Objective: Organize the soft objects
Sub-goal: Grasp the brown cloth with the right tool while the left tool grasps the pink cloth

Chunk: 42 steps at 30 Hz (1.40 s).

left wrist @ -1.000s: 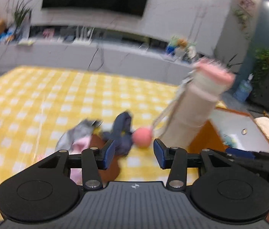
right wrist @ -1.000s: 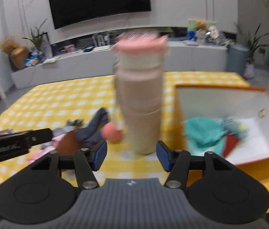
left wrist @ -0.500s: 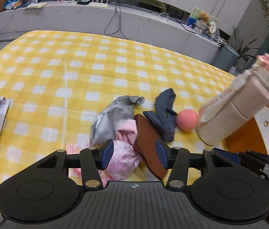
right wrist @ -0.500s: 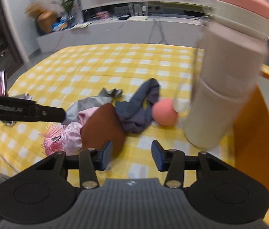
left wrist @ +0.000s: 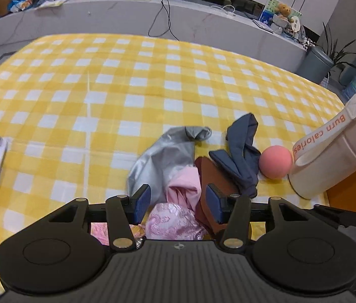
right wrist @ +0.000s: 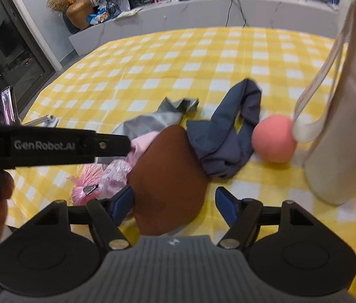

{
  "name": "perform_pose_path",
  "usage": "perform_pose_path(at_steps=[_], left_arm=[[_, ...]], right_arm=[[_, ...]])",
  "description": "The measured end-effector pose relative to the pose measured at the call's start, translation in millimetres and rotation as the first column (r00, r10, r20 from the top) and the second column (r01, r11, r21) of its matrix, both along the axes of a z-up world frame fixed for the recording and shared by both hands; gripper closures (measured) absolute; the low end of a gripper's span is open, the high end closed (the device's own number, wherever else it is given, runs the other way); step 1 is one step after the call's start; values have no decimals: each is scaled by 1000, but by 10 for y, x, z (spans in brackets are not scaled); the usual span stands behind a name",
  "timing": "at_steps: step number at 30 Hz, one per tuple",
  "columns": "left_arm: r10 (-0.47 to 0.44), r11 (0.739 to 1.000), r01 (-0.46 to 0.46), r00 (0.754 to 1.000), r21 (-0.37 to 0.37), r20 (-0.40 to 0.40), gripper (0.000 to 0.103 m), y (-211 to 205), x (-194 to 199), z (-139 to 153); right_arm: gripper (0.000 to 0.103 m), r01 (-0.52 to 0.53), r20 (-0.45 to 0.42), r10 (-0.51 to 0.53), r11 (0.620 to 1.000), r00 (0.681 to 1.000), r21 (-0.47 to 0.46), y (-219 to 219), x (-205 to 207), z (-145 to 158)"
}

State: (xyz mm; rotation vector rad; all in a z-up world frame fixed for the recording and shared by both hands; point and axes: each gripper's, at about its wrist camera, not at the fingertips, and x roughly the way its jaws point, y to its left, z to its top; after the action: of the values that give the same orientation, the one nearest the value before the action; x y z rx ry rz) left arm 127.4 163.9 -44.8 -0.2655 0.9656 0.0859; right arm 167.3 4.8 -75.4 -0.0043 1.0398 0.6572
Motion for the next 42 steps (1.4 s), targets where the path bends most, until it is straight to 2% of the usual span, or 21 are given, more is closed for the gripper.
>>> perform_pose_path(at_steps=[3, 5, 6, 7, 8, 11, 14, 18, 22, 26, 29, 31, 32, 34, 38, 40, 42], left_arm=[[-13, 1000, 13, 1000, -2, -15, 51, -41, 28, -83], [-31, 999, 31, 999, 14, -11, 51, -101, 47, -95], [-40, 999, 40, 999, 21, -7, 51, -133, 54, -94], [-48, 998, 48, 999, 27, -3, 52, -166, 60, -101], [-55, 998, 55, 998, 32, -3, 52, -182, 71, -108], [-70, 996, 70, 998, 56, 5, 52, -233, 59, -109], [-68, 996, 67, 997, 53, 19, 52, -222, 29, -93], [-89, 995, 88, 996, 47, 25, 52, -239, 2, -86], [-148, 985, 144, 988, 99, 38, 36, -362, 10, -83], [-204, 967, 194, 978, 163, 48, 37, -473, 27, -105], [-226, 954, 221, 974, 203, 5, 53, -527, 66, -177], [-231, 948, 228, 973, 220, -11, 78, -545, 83, -211], [-239, 945, 235, 971, 229, -12, 81, -558, 86, -220], [-268, 936, 262, 963, 236, -7, 102, -600, 78, -221], [-301, 921, 291, 954, 259, 2, 103, -664, 44, -207], [-293, 929, 278, 956, 243, 25, 103, -638, 19, -170], [-266, 948, 253, 963, 193, 49, 103, -571, -14, -116]], right_arm=[[37, -5, -18, 5, 1000, 1000, -5, 20, -7, -59], [55, -8, -41, 8, 1000, 999, 5, 4, 1, -91], [57, -9, -51, 9, 1000, 999, 11, -7, 9, -105], [66, -8, -57, 9, 1000, 998, 18, -20, 12, -116], [81, -6, -61, 7, 1000, 998, 19, -29, 14, -126], [95, -1, -55, 2, 1000, 998, 17, -82, -1, -102], [98, 18, -17, -18, 1000, 1000, 16, -184, -47, 1], [98, 88, 50, -85, 994, 995, -61, -351, -43, 46], [98, 130, 30, -128, 988, 991, -83, -447, 29, -26], [97, 136, 41, -132, 985, 990, -103, -448, 42, -43], [97, 145, 32, -142, 984, 989, -103, -456, 62, -57], [97, 143, 30, -140, 985, 990, -102, -456, 58, -67], [97, 140, 30, -138, 985, 990, -103, -451, 54, -69], [97, 136, 27, -134, 985, 991, -103, -419, 63, -87], [97, 135, 28, -133, 986, 991, -100, -424, 64, -75], [97, 135, 35, -132, 986, 991, -96, -435, 59, -52], [97, 135, 44, -132, 987, 990, -89, -460, 37, -17]])
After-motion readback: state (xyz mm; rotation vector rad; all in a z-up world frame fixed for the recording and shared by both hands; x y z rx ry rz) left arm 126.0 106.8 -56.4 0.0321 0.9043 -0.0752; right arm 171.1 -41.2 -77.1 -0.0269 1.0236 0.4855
